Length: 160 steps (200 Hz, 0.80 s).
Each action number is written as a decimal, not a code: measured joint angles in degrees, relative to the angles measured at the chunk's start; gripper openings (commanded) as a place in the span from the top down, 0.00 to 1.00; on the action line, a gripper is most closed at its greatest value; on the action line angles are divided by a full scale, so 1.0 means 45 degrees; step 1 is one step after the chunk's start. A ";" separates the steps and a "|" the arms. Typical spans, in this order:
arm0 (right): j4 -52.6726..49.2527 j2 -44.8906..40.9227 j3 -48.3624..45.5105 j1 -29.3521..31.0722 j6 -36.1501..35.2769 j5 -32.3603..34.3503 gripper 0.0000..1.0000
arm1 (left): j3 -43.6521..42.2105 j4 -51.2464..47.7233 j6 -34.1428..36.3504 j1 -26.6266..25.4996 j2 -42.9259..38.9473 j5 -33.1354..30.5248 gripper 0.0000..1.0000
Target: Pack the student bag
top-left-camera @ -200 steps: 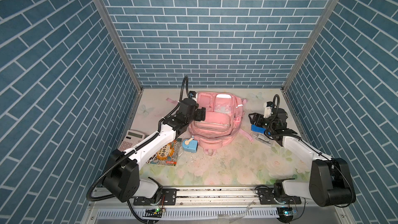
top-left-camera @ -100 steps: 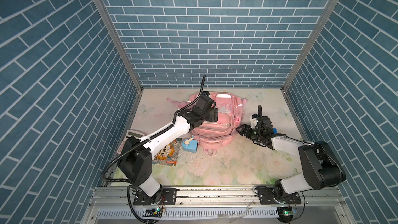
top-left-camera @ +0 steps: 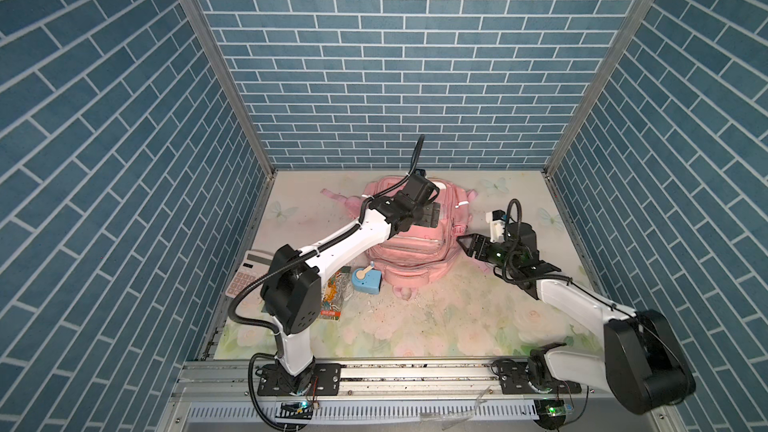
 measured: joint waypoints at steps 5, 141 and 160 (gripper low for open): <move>-0.0083 -0.0291 -0.0049 -0.0136 -0.0015 0.0233 0.29 | 0.0199 -0.0107 0.0039 -0.0097 0.0287 0.0000 0.13; -0.1666 -0.1462 -0.0442 -0.1098 -0.0748 0.1831 0.32 | 0.1792 -0.2603 0.1428 -0.1783 0.3487 -0.1001 0.24; -0.1676 -0.1331 -0.0442 -0.1098 -0.0753 0.1826 0.33 | 0.1792 -0.2681 0.1520 -0.1807 0.3560 -0.1103 0.27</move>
